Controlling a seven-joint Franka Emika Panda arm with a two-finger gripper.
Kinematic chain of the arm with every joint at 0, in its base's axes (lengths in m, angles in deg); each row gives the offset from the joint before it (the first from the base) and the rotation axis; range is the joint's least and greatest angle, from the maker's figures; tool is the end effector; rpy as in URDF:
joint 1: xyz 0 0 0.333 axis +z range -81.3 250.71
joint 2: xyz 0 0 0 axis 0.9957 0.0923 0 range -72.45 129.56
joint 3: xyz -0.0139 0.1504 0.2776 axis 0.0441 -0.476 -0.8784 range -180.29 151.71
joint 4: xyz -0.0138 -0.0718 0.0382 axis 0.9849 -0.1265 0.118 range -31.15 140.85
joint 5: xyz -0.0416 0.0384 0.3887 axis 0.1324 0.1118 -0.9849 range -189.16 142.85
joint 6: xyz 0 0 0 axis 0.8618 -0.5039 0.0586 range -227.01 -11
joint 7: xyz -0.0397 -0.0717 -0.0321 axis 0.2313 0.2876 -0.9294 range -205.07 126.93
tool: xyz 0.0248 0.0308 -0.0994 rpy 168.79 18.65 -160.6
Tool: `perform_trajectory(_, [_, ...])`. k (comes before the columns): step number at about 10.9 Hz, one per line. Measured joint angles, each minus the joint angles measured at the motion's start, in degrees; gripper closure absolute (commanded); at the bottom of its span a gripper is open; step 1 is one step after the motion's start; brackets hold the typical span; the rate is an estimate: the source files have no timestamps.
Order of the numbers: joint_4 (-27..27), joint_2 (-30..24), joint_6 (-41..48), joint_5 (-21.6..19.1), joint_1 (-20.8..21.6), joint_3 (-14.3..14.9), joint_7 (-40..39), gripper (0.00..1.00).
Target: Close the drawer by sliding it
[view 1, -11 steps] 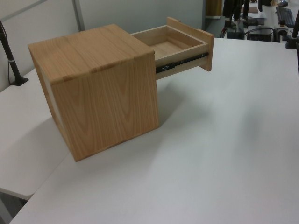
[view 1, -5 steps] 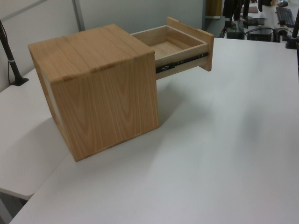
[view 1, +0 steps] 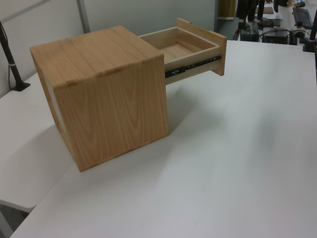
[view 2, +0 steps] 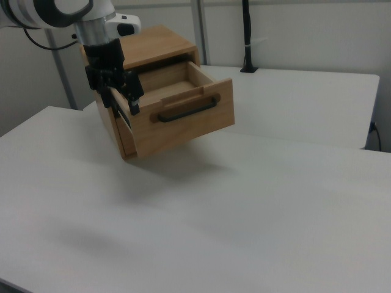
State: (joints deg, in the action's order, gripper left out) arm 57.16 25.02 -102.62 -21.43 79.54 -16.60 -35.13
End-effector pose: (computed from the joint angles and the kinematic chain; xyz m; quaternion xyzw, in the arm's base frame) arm 0.5356 -0.0291 0.6402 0.9980 -0.0594 0.0162 0.0162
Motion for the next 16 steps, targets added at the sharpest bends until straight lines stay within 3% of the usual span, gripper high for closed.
perform_trajectory(6, [0.0,0.1,0.0,0.0,0.0,0.0,-1.1,0.0])
perform_trajectory(9, [0.1,1.1,0.0,0.5,-0.8,0.2,-15.9,0.0])
perform_trajectory(13, [0.0,2.1,-0.1,2.6,-5.5,1.0,-31.7,0.0])
perform_trajectory(14, [-0.2,3.1,-0.4,2.6,-6.9,1.0,-35.4,0.07])
perform_trajectory(15, [-0.5,4.4,-1.7,2.5,-8.7,1.2,-37.2,0.21])
perform_trajectory(16, [-1.0,6.1,-3.6,1.6,-10.1,2.0,-37.9,0.59])
